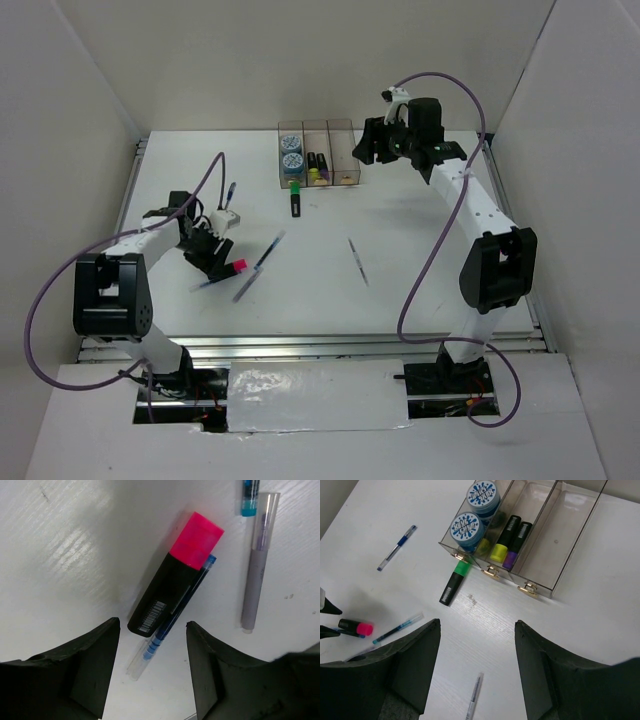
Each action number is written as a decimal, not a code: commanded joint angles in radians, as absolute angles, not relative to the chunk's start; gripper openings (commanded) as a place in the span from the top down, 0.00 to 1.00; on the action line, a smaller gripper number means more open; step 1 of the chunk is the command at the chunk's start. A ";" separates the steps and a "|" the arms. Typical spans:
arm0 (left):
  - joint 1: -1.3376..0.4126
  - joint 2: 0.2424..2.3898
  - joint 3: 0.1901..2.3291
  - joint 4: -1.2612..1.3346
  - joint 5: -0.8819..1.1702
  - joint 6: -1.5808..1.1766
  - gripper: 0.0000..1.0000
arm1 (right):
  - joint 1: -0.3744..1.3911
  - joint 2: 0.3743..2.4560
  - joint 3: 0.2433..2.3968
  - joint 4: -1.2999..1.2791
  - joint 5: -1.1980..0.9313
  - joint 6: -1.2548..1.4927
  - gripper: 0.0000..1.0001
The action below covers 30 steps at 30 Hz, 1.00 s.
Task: Sort the stationery into containers
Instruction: Grab a piece of stationery with the left arm
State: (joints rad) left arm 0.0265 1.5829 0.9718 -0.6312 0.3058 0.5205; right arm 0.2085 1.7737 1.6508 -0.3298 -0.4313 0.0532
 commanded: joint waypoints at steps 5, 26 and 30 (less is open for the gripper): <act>0.026 1.655 0.991 -0.577 0.285 0.517 0.35 | 0.187 1.769 1.684 -0.336 -0.434 0.040 0.32; 0.072 1.798 1.137 -0.574 0.348 0.465 0.49 | 0.176 1.782 1.701 -0.356 -0.453 0.032 0.32; 0.115 1.822 1.167 -0.600 0.383 0.463 0.48 | 0.175 1.782 1.701 -0.365 -0.457 0.032 0.32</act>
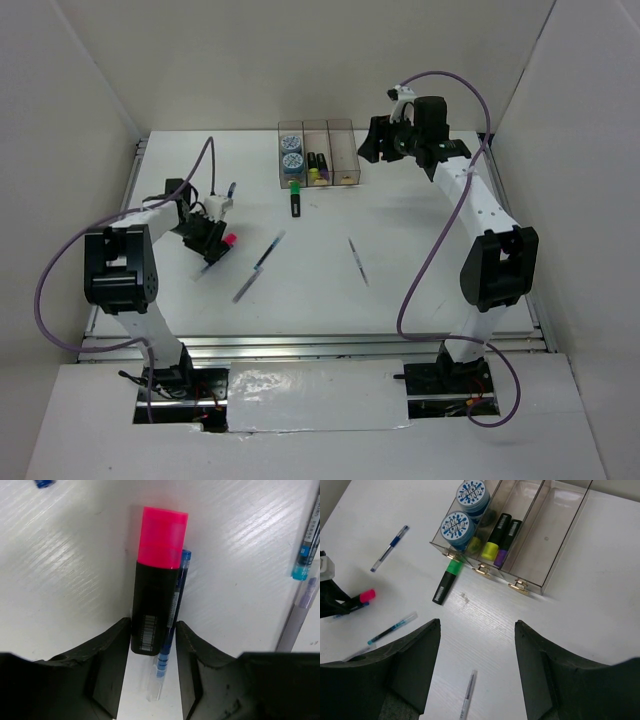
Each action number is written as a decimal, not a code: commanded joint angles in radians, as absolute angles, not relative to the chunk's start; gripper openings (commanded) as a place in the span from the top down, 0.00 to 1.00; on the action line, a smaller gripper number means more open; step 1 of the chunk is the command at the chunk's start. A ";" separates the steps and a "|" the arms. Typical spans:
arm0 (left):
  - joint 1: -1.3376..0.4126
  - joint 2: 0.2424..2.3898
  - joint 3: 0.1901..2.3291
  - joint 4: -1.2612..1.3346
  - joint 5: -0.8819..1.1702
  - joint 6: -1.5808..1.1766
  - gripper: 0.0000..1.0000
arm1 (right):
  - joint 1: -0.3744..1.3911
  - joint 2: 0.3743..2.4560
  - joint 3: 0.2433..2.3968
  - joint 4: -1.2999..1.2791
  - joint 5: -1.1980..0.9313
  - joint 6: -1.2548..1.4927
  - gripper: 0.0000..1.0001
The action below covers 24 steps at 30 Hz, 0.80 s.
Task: Sort the stationery into containers
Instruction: Grab a piece of stationery with the left arm
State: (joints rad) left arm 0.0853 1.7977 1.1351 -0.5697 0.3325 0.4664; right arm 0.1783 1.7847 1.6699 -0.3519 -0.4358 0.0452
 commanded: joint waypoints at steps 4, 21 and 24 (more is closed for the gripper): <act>0.136 1.847 1.192 -0.623 0.428 0.466 0.37 | 0.178 1.789 1.703 -0.373 -0.465 0.025 0.32; 0.144 1.881 1.190 -0.545 0.295 0.400 0.48 | 0.181 1.790 1.704 -0.380 -0.471 0.020 0.33; 0.146 1.865 1.172 -0.496 0.226 0.387 0.49 | 0.184 1.790 1.706 -0.380 -0.471 0.017 0.33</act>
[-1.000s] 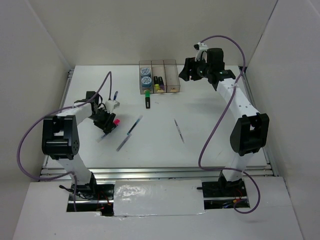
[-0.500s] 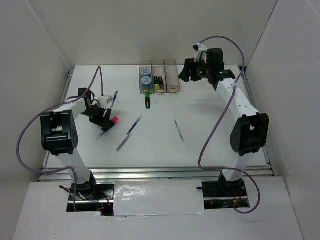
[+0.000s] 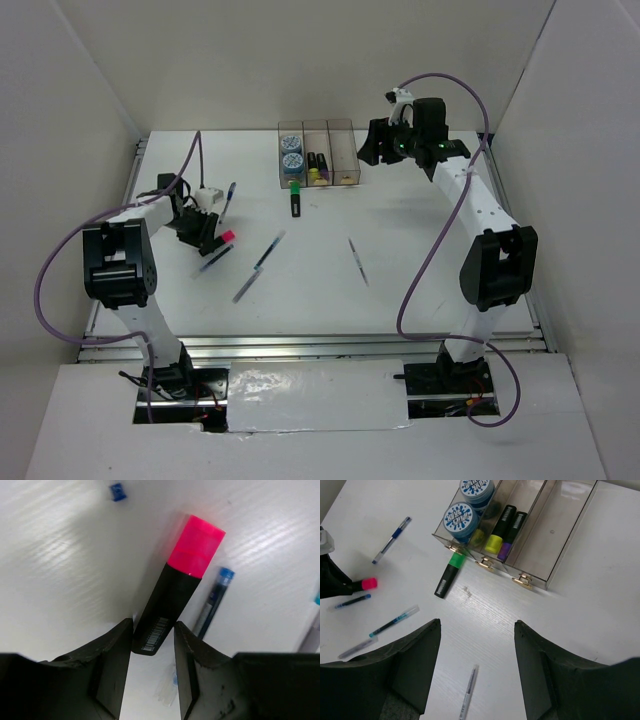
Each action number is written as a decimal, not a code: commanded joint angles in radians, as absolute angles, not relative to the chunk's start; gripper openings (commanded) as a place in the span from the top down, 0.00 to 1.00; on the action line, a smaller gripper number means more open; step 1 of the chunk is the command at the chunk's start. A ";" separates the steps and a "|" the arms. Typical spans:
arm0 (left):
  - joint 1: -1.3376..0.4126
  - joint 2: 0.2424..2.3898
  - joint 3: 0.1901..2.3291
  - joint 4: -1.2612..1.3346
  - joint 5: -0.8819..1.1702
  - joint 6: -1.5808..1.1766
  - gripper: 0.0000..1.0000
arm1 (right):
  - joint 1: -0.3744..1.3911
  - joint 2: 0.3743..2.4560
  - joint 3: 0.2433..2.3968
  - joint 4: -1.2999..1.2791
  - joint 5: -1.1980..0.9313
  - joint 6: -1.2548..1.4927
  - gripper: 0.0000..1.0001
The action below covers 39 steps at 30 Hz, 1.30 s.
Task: Sort the stationery into containers
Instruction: Grab a piece of stationery with the left arm
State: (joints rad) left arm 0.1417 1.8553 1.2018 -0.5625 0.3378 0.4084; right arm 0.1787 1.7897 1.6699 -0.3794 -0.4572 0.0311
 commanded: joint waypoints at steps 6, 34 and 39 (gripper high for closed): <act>0.144 1.862 1.157 -0.459 0.196 0.399 0.57 | 0.195 1.781 1.704 -0.396 -0.472 -0.028 0.33; 0.123 1.807 1.187 -0.607 0.428 0.446 1.00 | 0.298 1.649 1.660 -0.542 -0.584 -0.331 0.18; 0.121 1.743 1.224 -0.664 0.527 0.442 1.00 | 0.311 1.628 1.637 -0.538 -0.580 -0.345 0.18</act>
